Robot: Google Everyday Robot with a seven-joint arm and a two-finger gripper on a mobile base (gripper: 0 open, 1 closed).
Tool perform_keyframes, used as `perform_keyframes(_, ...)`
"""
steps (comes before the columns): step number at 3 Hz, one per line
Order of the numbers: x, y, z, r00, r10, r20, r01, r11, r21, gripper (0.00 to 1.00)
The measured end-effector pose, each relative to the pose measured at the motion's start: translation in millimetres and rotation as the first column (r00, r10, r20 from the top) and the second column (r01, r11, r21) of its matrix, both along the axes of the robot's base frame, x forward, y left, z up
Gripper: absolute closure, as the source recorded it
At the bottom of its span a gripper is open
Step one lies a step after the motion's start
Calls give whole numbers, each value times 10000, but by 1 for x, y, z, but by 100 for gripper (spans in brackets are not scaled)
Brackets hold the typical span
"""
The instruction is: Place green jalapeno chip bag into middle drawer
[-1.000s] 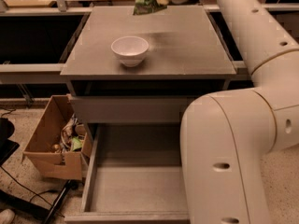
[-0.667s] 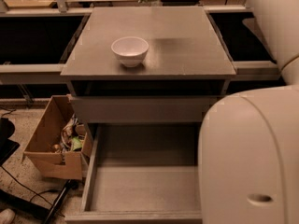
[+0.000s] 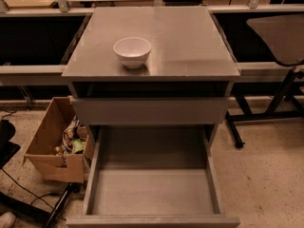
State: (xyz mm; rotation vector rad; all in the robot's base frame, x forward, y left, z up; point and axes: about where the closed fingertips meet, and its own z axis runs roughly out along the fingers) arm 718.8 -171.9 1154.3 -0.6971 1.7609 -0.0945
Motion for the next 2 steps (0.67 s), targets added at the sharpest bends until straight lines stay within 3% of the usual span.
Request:
perform_keyframes(1,-94,4,58,9937,-176,1109,10,9890,1477,100)
perform_keyframes(2,-220,-12,88,9765,-893,1960,469,9763,2112,100)
